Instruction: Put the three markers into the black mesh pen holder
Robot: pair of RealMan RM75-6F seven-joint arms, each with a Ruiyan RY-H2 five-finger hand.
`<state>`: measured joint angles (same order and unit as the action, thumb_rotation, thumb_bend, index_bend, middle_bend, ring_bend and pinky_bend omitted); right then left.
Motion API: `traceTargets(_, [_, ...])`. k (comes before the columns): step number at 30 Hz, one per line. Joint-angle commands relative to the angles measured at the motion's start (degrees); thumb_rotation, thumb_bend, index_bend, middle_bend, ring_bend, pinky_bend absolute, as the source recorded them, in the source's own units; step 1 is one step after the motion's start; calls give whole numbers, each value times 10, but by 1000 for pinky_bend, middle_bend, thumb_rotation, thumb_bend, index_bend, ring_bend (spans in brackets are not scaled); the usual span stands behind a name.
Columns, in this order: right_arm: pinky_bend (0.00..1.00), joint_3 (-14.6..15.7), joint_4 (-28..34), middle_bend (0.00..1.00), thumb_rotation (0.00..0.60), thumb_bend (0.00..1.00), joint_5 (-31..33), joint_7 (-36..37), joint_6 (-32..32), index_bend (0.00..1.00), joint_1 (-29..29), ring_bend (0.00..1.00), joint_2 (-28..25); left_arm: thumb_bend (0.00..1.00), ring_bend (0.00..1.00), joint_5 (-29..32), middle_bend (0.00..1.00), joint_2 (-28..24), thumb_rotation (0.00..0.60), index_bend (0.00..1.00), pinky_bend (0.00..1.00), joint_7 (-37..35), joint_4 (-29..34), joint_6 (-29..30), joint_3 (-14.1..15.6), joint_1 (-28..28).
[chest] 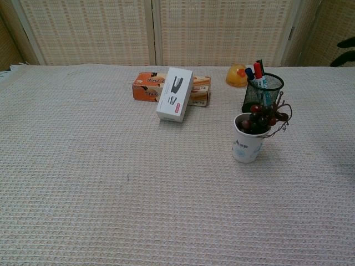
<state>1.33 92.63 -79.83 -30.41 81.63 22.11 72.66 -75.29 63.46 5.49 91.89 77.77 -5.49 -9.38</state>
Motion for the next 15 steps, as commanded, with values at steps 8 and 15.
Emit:
traceTargets(8, [0, -49, -102, 0, 600, 300, 128, 229, -31, 186, -93, 0, 3, 317, 0, 10, 0, 1, 600, 4, 35, -5, -7, -10, -2, -2])
traceTargets(15, [0, -60, -100, 0, 600, 301, 120, 251, -46, 189, -97, 0, -4, 318, 0, 12, 0, 1, 600, 4, 36, -8, -10, -11, -3, -2])
